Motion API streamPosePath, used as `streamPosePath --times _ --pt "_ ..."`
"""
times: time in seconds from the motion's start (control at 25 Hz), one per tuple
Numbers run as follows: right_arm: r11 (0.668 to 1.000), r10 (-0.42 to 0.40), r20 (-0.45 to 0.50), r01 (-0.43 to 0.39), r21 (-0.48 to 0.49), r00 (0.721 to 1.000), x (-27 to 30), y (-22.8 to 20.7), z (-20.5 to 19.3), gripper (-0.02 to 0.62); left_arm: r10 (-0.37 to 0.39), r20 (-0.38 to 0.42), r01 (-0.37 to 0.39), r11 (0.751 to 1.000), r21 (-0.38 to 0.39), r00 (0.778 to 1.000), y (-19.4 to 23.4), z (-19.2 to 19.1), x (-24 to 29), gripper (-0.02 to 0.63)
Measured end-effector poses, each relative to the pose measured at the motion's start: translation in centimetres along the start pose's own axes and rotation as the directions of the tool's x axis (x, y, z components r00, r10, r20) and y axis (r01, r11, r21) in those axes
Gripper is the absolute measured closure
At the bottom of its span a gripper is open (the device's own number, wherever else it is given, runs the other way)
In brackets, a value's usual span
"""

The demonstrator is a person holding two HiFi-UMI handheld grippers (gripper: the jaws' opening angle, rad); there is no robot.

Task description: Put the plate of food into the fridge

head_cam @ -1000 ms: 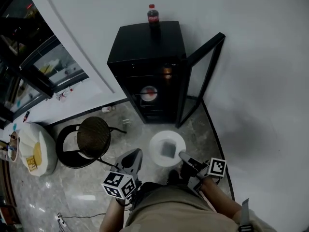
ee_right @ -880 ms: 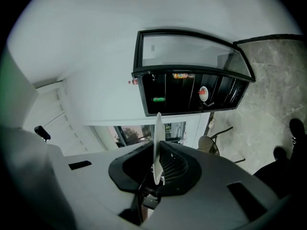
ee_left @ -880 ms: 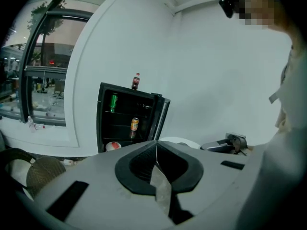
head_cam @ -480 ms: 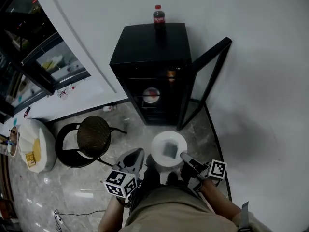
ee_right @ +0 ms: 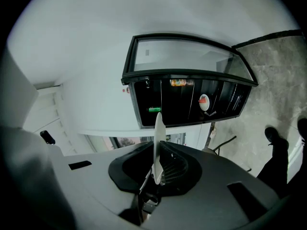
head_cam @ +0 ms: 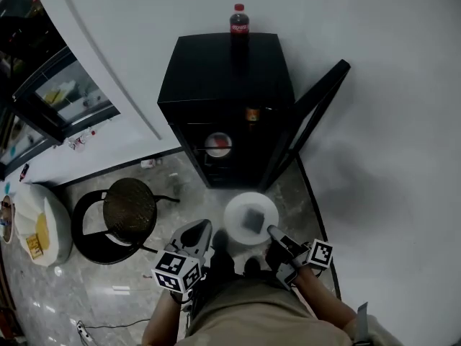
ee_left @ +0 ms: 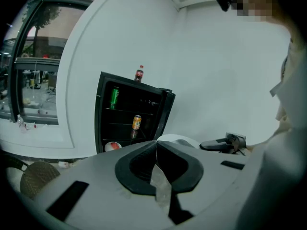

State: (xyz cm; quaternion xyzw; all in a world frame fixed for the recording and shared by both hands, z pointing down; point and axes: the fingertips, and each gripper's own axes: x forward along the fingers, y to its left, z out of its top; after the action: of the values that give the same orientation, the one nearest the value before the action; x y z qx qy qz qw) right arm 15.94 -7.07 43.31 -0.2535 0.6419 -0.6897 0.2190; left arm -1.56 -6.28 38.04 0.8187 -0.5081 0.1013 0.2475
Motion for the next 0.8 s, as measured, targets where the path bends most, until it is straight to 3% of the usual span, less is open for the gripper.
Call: streamPosePath --times 0.32,0.8 --pt "0.999 -0.015 0.068 0.012 0.039 0.998 4.4 -1.3 0.9 0.560 -0.028 -0.020 0.028 1.000 -0.001 0.999 5.1 1.0 2.0 0.595" --pt "1.000 0.007 0.123 -0.010 0.017 0.992 9.0 -4.0 2.7 0.560 -0.063 -0.068 0.064 0.998 0.017 0.996 10.2 0.9 4.7 0.595"
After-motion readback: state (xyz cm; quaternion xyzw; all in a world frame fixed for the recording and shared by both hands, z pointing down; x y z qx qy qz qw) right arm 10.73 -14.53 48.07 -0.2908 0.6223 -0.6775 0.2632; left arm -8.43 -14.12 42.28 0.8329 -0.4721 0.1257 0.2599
